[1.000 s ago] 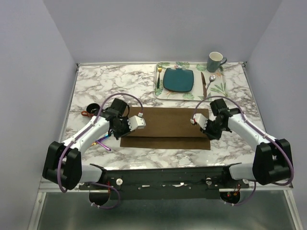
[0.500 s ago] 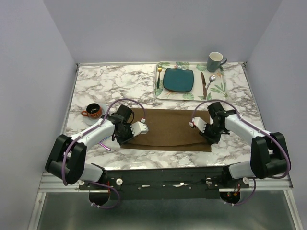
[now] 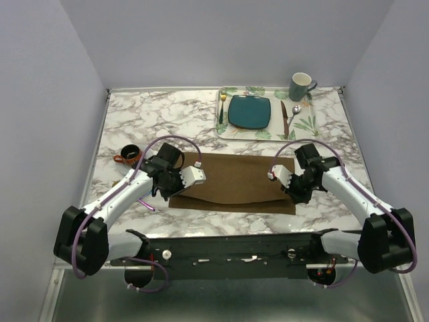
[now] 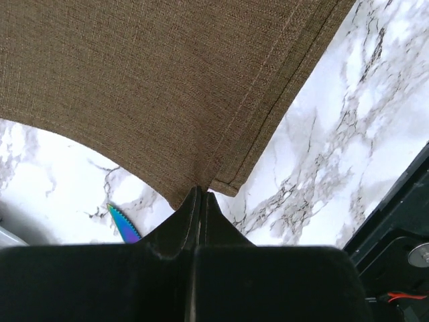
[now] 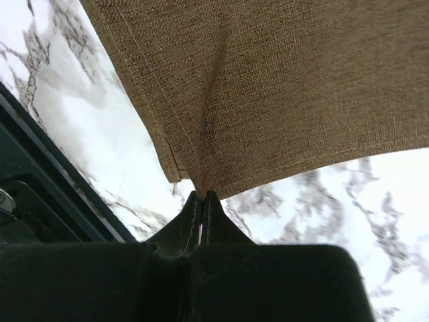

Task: Fold the napkin into a case and place the utensils inside
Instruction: Fold and flatten the napkin at the center of the board.

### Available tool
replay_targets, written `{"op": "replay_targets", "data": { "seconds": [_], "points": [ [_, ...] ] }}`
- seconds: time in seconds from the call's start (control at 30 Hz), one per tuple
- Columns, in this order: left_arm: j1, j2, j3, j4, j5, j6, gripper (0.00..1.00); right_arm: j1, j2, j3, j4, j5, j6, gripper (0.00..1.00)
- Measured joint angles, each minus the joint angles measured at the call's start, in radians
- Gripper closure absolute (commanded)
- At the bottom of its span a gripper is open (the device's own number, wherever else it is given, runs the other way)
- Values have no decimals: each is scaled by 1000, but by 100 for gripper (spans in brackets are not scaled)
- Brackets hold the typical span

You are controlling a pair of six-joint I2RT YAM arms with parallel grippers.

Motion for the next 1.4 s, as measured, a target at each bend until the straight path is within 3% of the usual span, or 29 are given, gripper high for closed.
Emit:
{"op": "replay_targets", "data": {
  "seconds": [0.47, 0.8, 1.07, 1.17, 1.27, 1.3, 1.4],
  "points": [
    [-12, 84, -88, 61, -16, 0, 100, 19, 98, -80, 53, 0, 2, 99],
    [-12, 23, -35, 2, -18, -1, 100, 19, -4, 16, -56, -29, 3, 99],
    [-13, -42, -30, -42, -18, -2, 100, 26, -50, -42, -88, -38, 4, 99],
    [-17, -23, -58, -34, -18, -2, 100, 31, -19, -44, -81, -40, 5, 89],
    [-19, 8, -85, -16, -18, -2, 84, 39, 26, -45, -71, -40, 7, 70],
    [-19, 19, -92, -9, -18, -1, 72, 39, 43, -45, -69, -40, 6, 53],
    [-19, 32, -102, -5, -22, 0, 59, 43, 69, -39, -85, -42, -4, 18]
  ]
}}
